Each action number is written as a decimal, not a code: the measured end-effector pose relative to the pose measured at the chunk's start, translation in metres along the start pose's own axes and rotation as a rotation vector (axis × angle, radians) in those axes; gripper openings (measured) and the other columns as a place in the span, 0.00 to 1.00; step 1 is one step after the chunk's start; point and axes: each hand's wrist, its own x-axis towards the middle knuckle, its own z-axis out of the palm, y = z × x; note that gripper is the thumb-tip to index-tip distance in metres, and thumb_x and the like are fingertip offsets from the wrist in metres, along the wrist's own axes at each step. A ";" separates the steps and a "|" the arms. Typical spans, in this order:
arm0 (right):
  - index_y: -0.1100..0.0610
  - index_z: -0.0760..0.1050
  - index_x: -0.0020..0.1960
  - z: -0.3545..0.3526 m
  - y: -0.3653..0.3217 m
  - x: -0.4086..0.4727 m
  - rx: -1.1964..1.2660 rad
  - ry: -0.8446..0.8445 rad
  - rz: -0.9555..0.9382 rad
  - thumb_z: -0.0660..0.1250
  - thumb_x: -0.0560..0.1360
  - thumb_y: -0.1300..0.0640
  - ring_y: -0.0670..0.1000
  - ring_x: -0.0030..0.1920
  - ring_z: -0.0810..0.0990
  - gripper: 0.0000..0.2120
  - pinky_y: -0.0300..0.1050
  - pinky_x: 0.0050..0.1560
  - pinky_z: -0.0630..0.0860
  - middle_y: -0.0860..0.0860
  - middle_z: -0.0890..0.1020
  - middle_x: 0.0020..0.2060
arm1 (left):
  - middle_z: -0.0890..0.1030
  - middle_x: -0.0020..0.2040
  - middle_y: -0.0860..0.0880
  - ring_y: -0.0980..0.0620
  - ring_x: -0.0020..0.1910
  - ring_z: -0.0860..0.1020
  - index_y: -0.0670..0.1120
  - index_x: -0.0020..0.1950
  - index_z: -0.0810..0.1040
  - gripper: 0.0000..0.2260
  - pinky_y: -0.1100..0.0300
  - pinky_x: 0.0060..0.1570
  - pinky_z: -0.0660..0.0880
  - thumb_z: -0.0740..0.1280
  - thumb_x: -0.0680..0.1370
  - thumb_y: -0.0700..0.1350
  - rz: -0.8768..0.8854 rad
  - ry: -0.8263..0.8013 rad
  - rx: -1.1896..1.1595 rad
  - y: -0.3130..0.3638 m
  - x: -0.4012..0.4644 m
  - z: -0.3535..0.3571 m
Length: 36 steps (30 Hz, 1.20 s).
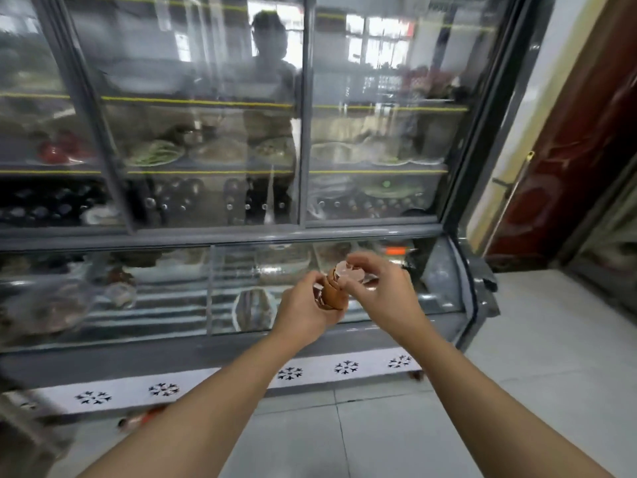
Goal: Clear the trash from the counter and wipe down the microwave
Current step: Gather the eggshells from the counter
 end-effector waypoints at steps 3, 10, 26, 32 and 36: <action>0.52 0.78 0.58 -0.049 0.034 -0.009 -0.011 0.045 0.050 0.72 0.70 0.52 0.43 0.53 0.78 0.17 0.45 0.55 0.76 0.41 0.81 0.50 | 0.81 0.45 0.53 0.52 0.45 0.80 0.52 0.52 0.74 0.21 0.55 0.48 0.79 0.78 0.64 0.42 0.046 -0.069 0.009 0.026 0.002 0.055; 0.48 0.78 0.54 -0.147 0.107 -0.021 -0.034 0.189 0.162 0.72 0.70 0.55 0.42 0.48 0.79 0.13 0.38 0.51 0.76 0.38 0.80 0.44 | 0.82 0.47 0.50 0.49 0.46 0.80 0.50 0.53 0.75 0.20 0.53 0.48 0.78 0.77 0.64 0.45 0.129 -0.219 0.040 0.082 0.021 0.165; 0.51 0.76 0.60 -0.311 0.269 0.047 -0.172 0.415 0.383 0.70 0.73 0.54 0.34 0.44 0.74 0.16 0.22 0.38 0.69 0.42 0.79 0.51 | 0.80 0.47 0.57 0.59 0.45 0.78 0.54 0.52 0.74 0.18 0.63 0.44 0.78 0.77 0.66 0.50 0.304 -0.515 0.061 0.172 0.161 0.389; 0.52 0.77 0.59 -0.358 0.320 0.077 -0.182 0.462 0.421 0.70 0.73 0.54 0.41 0.49 0.76 0.15 0.28 0.43 0.71 0.42 0.79 0.49 | 0.81 0.48 0.56 0.60 0.46 0.79 0.55 0.52 0.75 0.18 0.61 0.47 0.79 0.77 0.66 0.49 0.315 -0.580 0.067 0.199 0.208 0.451; 0.51 0.76 0.59 -0.391 0.358 0.101 -0.197 0.449 0.415 0.69 0.73 0.53 0.40 0.49 0.76 0.15 0.28 0.45 0.70 0.41 0.79 0.49 | 0.80 0.47 0.56 0.62 0.42 0.77 0.52 0.53 0.75 0.17 0.71 0.39 0.74 0.76 0.68 0.46 0.307 -0.578 0.069 0.220 0.234 0.488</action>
